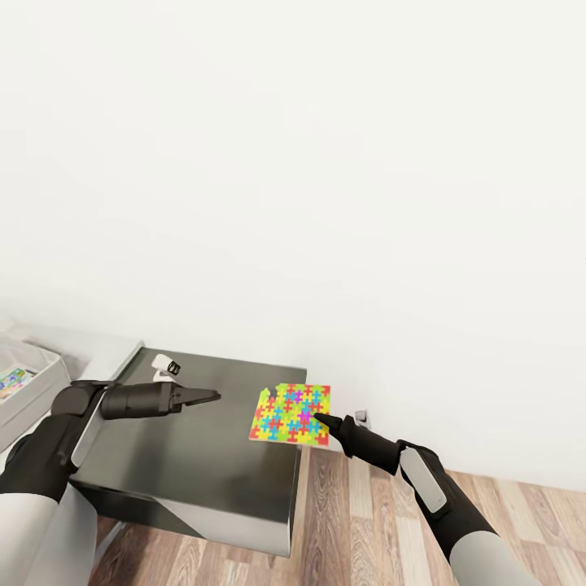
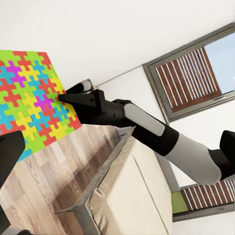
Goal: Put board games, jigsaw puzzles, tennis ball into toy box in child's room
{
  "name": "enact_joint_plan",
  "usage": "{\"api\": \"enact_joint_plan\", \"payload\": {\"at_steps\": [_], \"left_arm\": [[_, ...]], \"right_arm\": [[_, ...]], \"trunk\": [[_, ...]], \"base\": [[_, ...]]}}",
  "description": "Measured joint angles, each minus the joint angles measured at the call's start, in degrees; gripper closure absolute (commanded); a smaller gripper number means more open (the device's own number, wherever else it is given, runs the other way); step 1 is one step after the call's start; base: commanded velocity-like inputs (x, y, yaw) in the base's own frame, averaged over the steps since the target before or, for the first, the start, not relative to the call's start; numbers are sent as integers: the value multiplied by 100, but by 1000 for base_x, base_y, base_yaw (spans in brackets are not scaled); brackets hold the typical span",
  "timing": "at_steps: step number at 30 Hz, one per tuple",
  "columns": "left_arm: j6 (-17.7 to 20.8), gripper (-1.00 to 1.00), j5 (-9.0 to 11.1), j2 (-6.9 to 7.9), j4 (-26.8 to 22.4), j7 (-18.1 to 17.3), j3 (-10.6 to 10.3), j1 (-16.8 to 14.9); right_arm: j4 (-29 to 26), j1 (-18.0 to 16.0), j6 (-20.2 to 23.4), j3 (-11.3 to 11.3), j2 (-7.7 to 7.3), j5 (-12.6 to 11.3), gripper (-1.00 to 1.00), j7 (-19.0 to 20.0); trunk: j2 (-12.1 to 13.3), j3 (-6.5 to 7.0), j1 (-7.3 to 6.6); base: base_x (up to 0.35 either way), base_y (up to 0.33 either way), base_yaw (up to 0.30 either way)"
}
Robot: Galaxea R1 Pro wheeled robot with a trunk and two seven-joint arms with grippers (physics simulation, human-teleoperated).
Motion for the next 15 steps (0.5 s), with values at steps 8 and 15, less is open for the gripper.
{"api": "enact_joint_plan", "payload": {"at_steps": [8, 15], "left_arm": [[0, -100, 5, 64, 0, 0, 8, 0], [2, -100, 4, 78, -1, 0, 9, 0]], "right_arm": [[0, 0, -2, 1, 8, -5, 100, 0], [0, 0, -2, 0, 8, -4, 100, 0]], "trunk": [[0, 77, 0], [0, 144, 0]], "base": [[0, 0, 0], [0, 0, 0]]}}
